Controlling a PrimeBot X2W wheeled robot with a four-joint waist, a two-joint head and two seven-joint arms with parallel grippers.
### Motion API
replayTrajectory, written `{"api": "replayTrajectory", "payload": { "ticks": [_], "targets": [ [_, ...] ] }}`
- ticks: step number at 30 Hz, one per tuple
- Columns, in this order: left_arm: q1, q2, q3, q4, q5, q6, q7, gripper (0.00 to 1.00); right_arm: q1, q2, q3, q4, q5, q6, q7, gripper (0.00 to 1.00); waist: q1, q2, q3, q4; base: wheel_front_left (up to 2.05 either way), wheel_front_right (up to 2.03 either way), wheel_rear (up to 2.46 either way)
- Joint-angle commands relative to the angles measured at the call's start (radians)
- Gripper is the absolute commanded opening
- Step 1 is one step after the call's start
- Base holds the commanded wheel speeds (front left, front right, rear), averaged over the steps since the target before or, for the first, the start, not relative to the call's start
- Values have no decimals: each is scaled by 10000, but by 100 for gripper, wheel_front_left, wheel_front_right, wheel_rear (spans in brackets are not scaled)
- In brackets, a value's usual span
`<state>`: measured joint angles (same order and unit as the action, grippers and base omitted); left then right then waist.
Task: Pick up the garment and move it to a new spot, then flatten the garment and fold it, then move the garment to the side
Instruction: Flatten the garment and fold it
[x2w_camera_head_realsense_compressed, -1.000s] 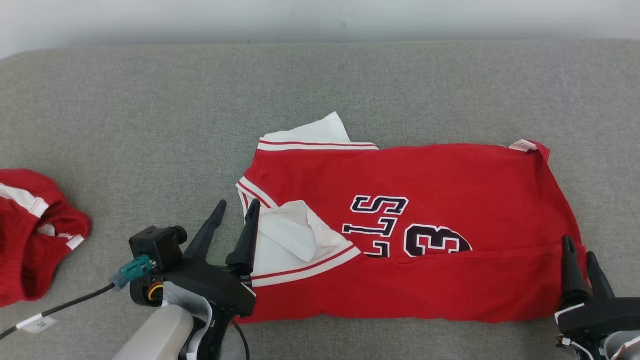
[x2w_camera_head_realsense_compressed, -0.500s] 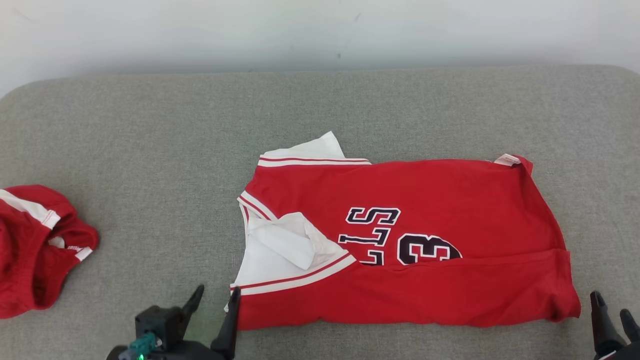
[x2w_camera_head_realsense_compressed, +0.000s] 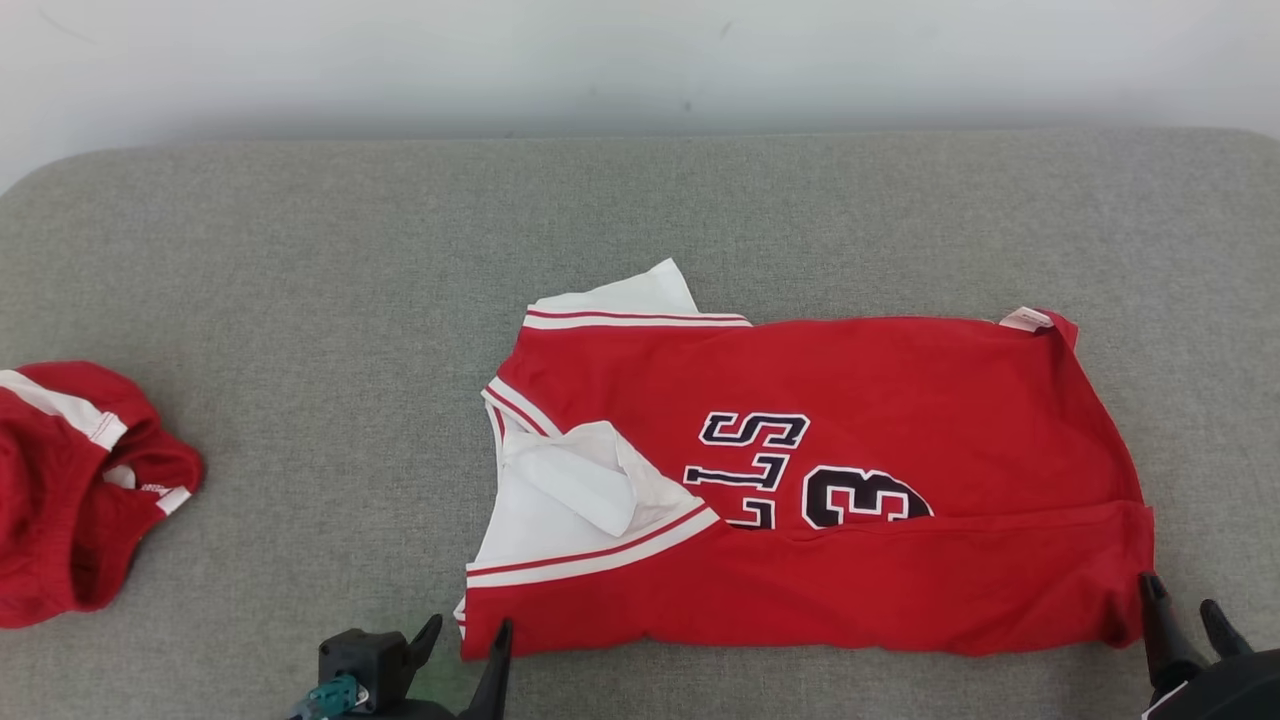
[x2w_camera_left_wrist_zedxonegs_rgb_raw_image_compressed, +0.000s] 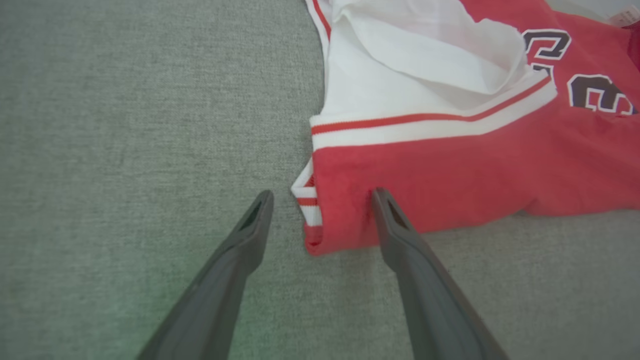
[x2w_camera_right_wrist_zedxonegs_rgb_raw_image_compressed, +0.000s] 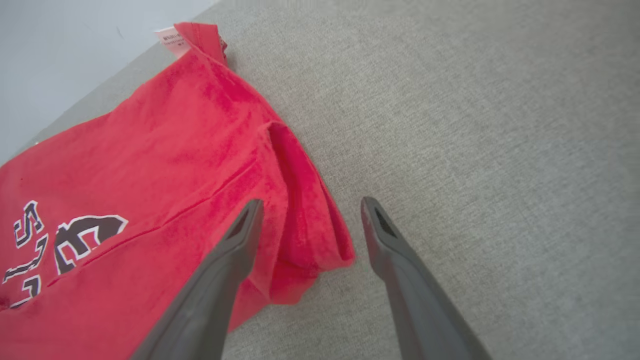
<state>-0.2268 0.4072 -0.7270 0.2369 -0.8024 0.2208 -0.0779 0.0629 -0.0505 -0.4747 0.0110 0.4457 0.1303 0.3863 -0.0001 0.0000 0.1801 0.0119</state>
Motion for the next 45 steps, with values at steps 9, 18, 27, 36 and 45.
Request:
{"api": "replayTrajectory", "payload": {
  "ticks": [9, 18, 27, 36, 45],
  "targets": [
    [-349, -323, -71, 577, -247, 41, 301, 100, 138, 16, 164, -514, -841, 6, 331, 100, 1, 0, 97, -109, 0, 0, 0],
    [-201, -349, -182, 939, -429, 200, 867, 0, 122, 16, 617, -743, -1520, 6, 513, 100, 1, 0, 190, -208, 0, 0, 0],
    [-301, -420, -176, 995, -512, 142, 827, 0, -10, 15, 916, -451, -2605, 6, 977, 100, 1, 0, 327, -105, 0, 0, 0],
    [-314, -400, -67, 1035, -612, 137, 682, 0, -23, 15, 471, -382, -3547, 6, 1269, 100, 1, 0, 384, -106, 0, 0, 0],
    [-371, -339, 38, 1026, -574, 234, 514, 0, -668, 18, 512, 518, -3219, 6, 1212, 100, 1, 0, 390, -162, 0, 0, 0]
  ]
}}
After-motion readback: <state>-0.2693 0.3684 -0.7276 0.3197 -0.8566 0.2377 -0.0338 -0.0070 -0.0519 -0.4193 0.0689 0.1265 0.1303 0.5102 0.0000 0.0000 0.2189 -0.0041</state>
